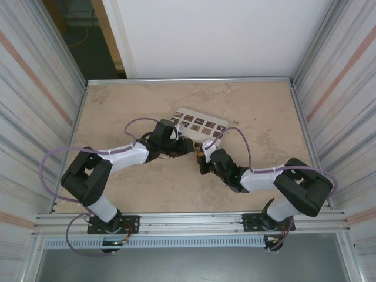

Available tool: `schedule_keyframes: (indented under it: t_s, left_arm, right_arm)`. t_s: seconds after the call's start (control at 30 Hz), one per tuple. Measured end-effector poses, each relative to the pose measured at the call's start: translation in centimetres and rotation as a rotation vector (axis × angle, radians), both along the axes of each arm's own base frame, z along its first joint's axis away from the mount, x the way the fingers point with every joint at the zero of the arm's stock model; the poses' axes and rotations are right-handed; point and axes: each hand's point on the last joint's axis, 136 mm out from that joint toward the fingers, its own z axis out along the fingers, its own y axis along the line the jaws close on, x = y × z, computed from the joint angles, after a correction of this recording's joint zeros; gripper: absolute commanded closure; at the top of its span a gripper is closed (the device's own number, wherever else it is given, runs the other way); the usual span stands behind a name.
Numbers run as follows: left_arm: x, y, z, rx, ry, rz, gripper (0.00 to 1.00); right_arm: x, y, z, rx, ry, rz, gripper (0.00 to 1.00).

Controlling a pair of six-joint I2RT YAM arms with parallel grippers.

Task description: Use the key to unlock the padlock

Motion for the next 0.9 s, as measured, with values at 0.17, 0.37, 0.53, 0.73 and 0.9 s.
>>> schedule_keyframes:
  t_s: [0.17, 0.37, 0.53, 0.73, 0.9]
  left_arm:
    - [0.4, 0.0, 0.2, -0.004, -0.014, 0.010, 0.88]
    - [1.2, 0.4, 0.8, -0.012, -0.038, 0.035, 0.88]
    - [1.5, 0.5, 0.8, -0.012, -0.039, 0.055, 0.88]
    - [1.7, 0.5, 0.9, -0.016, -0.043, 0.065, 0.88]
    - [1.7, 0.5, 0.9, -0.016, -0.041, 0.067, 0.88]
  right_arm:
    - [0.4, 0.2, 0.3, 0.001, 0.000, 0.009, 1.00]
    - [1.3, 0.6, 1.0, -0.001, -0.010, 0.012, 1.00]
    - [1.7, 0.8, 1.1, 0.007, -0.005, 0.022, 1.00]
    - [1.9, 0.8, 1.1, 0.015, 0.001, 0.030, 1.00]
    - [2.0, 0.8, 1.0, 0.021, 0.007, 0.036, 1.00]
